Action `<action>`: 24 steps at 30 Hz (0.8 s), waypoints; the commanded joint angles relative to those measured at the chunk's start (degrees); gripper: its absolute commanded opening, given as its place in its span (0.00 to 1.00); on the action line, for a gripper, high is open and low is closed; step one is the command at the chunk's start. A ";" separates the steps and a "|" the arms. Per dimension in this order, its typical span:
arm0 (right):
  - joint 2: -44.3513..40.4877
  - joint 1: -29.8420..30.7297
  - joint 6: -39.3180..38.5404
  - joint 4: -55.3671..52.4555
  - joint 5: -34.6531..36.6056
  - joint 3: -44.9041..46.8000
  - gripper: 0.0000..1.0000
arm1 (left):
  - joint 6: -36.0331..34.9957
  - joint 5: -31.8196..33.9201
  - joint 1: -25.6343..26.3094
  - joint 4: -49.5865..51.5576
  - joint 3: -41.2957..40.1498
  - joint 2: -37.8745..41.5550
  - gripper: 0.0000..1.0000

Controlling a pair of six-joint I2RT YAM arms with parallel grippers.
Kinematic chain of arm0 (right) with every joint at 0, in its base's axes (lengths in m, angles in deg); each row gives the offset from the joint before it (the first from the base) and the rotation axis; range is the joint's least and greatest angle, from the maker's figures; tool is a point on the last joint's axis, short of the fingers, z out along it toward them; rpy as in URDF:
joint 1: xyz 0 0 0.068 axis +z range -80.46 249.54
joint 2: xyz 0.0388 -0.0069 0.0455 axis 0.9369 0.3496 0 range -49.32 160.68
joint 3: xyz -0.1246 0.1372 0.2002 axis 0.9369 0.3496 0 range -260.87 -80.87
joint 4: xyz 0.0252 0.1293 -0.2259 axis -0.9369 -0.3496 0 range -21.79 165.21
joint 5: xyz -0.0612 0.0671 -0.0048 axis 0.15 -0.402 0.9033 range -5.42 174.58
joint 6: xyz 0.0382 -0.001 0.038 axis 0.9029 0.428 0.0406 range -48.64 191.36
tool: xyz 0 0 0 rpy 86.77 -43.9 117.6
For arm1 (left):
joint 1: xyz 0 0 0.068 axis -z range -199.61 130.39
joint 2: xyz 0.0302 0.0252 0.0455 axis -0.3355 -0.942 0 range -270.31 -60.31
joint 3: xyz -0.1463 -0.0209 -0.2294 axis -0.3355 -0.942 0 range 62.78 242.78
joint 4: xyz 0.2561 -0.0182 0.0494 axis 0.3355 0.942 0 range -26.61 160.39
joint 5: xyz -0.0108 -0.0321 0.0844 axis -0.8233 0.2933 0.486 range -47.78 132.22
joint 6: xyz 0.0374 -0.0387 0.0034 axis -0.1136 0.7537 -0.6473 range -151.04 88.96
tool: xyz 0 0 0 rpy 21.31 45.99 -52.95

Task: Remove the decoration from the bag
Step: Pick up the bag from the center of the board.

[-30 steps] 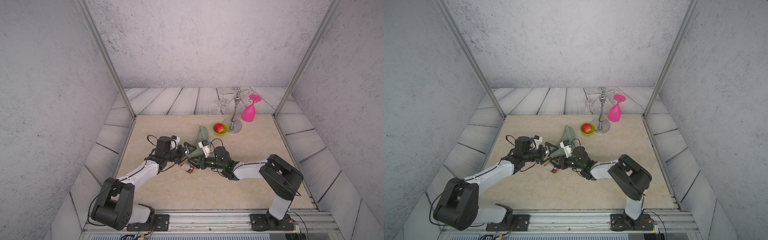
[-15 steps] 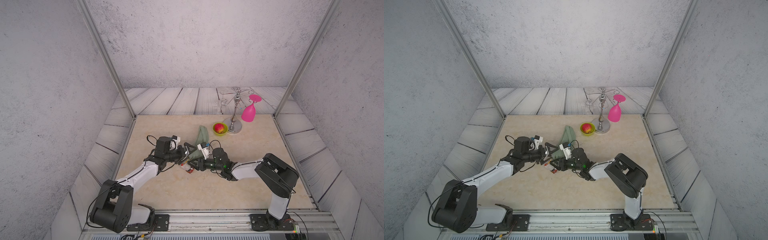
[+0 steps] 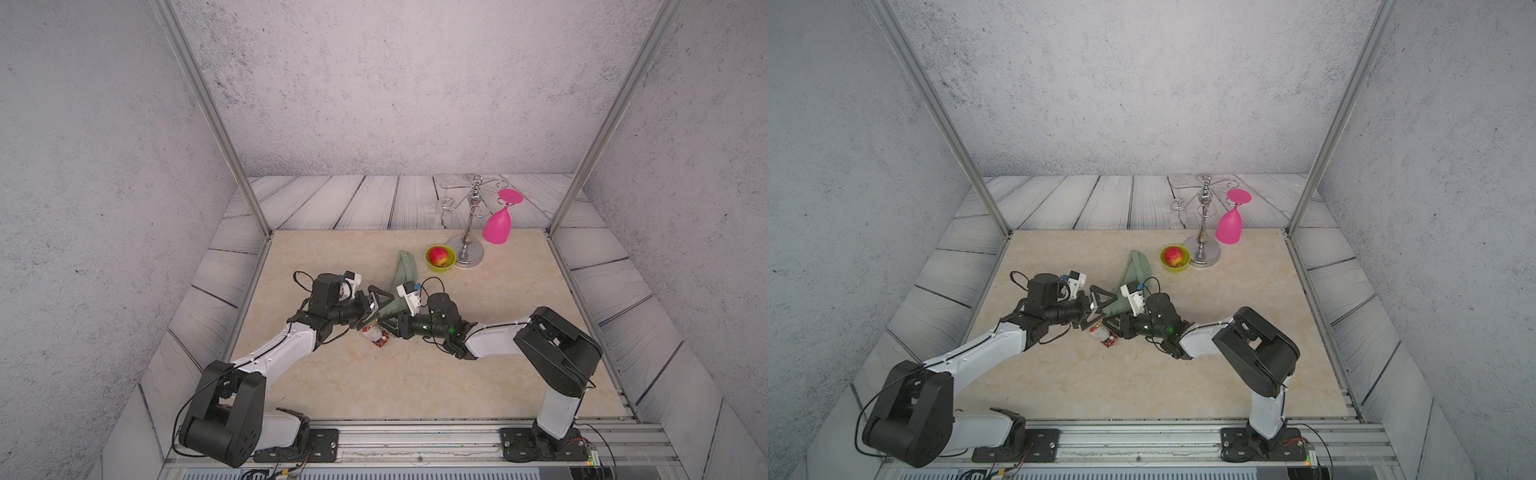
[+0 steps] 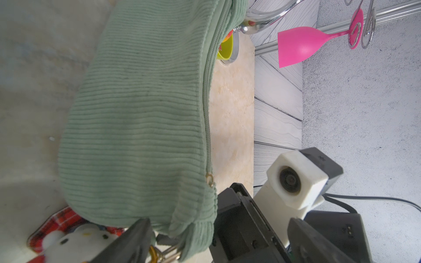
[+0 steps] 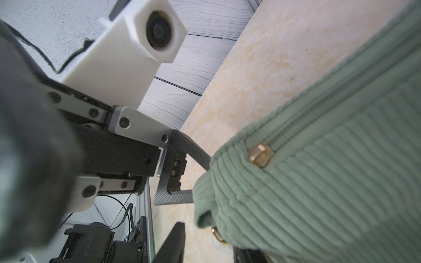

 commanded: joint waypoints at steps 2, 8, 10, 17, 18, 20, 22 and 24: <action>-1.72 -0.27 -0.75 0.36 -0.18 -1.67 0.35 | -1.35 -0.96 0.31 -0.70 -0.53 1.10 0.99; -1.17 -0.41 -0.39 0.39 -0.77 -2.19 0.30 | -1.38 -1.05 0.32 -0.68 -0.53 1.19 1.00; -0.99 -0.40 -0.10 0.54 -0.93 -2.06 0.28 | -1.28 -1.05 0.32 -0.65 -0.46 1.19 0.99; 0.00 -0.46 1.22 1.80 -1.47 -1.22 0.12 | -1.31 -0.84 0.33 -0.26 0.13 1.52 0.99; 0.08 -0.49 1.51 2.00 -1.54 -1.10 0.10 | -1.54 -0.61 0.28 0.24 0.38 1.62 1.00; 0.27 -0.57 2.17 2.65 -1.93 -0.79 0.05 | -2.49 0.27 0.27 2.03 1.36 2.15 0.99; 0.19 -0.73 2.94 3.42 -2.23 -0.19 0.00 | -4.09 1.84 0.14 4.99 2.99 3.01 0.99; -0.01 -0.86 3.50 3.95 -2.39 0.36 0.00 | -6.43 4.00 -0.32 9.49 5.20 4.23 0.99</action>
